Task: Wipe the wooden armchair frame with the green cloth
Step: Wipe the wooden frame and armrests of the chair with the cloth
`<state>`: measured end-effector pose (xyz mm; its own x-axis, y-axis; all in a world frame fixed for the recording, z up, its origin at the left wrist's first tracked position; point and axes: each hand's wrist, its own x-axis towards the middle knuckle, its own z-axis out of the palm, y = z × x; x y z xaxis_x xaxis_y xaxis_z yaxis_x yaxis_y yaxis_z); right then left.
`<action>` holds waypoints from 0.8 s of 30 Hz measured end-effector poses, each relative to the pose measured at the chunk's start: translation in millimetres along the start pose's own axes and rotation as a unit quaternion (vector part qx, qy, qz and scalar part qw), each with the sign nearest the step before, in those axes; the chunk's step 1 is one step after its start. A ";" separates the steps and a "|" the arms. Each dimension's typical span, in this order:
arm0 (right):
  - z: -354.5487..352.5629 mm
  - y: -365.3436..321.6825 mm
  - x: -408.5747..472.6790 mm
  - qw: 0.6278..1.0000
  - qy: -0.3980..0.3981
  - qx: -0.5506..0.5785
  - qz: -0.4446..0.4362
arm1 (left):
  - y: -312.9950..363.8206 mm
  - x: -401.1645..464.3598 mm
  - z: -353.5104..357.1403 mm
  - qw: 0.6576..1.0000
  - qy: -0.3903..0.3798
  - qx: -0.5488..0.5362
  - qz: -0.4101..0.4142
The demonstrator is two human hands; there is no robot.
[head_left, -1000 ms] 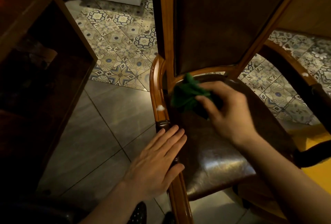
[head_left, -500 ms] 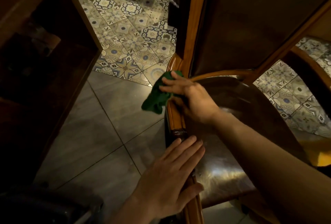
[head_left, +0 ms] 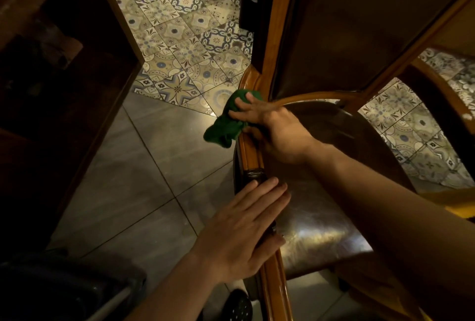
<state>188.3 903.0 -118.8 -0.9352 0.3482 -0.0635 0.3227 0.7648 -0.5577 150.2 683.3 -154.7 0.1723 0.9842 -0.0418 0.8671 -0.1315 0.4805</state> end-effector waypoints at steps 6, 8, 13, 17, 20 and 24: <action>4.4 -15.3 -37.0 0.999 -0.042 -0.022 -0.003 | 4.9 -2.5 -3.7 1.000 -0.010 -0.005 -0.012; 6.3 -20.6 -48.3 0.999 -0.047 -0.016 -0.005 | 4.8 -3.4 -3.9 0.999 -0.023 -0.015 -0.026; 8.1 -32.8 -67.4 0.999 -0.038 0.009 0.013 | 7.7 -11.2 -13.0 0.998 -0.005 -0.056 -0.042; 5.4 -45.7 -75.1 0.998 -0.040 0.018 0.051 | 11.2 -25.2 -30.0 0.984 0.152 -0.048 -0.081; 3.7 -59.8 -87.6 0.994 -0.030 0.052 0.090 | 6.8 -18.6 -49.7 0.966 0.200 -0.053 -0.154; -12.2 -76.6 -105.9 0.977 -0.021 0.168 0.126 | 7.0 -9.6 -65.9 0.974 0.080 -0.088 -0.194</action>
<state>264.4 814.1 -59.2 -0.8398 0.4744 -0.2640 0.4840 0.4338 -0.7600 123.8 680.8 -93.2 -0.2392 0.9636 -0.1191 0.7560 0.2618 0.5999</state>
